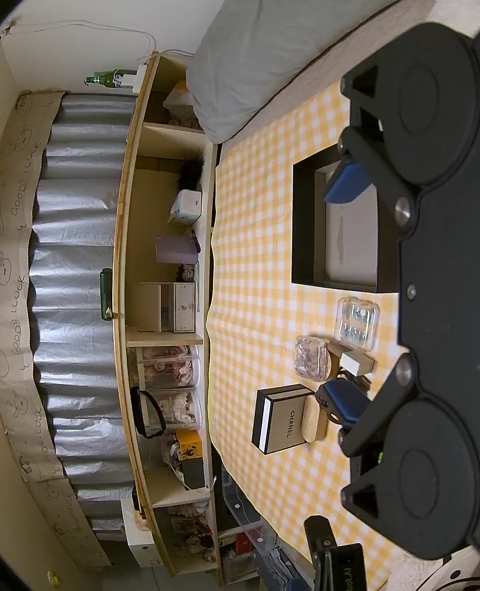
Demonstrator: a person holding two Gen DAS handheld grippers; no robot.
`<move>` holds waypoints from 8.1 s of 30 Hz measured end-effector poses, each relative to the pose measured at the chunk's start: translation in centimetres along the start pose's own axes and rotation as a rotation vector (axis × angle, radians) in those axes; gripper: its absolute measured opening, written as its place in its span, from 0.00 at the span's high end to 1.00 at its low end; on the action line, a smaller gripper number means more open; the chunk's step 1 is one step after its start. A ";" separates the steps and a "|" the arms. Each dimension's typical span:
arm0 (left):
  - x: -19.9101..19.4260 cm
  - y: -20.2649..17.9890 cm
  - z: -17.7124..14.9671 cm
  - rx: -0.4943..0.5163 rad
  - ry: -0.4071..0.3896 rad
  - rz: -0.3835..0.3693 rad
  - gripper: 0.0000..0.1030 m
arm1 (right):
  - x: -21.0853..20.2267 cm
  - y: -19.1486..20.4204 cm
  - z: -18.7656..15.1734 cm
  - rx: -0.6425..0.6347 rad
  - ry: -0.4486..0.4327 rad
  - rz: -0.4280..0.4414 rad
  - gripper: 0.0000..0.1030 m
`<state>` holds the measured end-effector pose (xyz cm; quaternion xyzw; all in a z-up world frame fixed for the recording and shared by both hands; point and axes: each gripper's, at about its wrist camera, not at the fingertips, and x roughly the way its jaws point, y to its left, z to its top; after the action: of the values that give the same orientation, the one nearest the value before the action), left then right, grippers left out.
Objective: Organize rigid objects
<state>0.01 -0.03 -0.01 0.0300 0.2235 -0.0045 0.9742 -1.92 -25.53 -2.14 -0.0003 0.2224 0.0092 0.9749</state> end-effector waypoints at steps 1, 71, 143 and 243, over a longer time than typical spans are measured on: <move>0.0 0.0 0.0 0.000 0.000 0.000 0.00 | 0.0 0.0 0.0 0.001 0.004 0.000 0.00; 0.0 0.0 0.0 -0.006 -0.002 -0.003 0.00 | 0.1 0.1 -0.1 -0.006 0.008 -0.004 0.00; 8.4 -1.1 6.5 0.113 0.030 -0.093 0.00 | 18.4 -17.4 -1.6 0.170 0.538 -0.185 0.85; 31.8 -3.9 9.5 0.539 0.373 -0.227 0.45 | 20.0 -17.0 -2.0 0.080 0.578 -0.103 0.95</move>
<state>32.65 -4.37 -5.54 0.2615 0.3904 -0.1660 0.8669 15.52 -42.23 -12.63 0.0245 0.4908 -0.0494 0.8695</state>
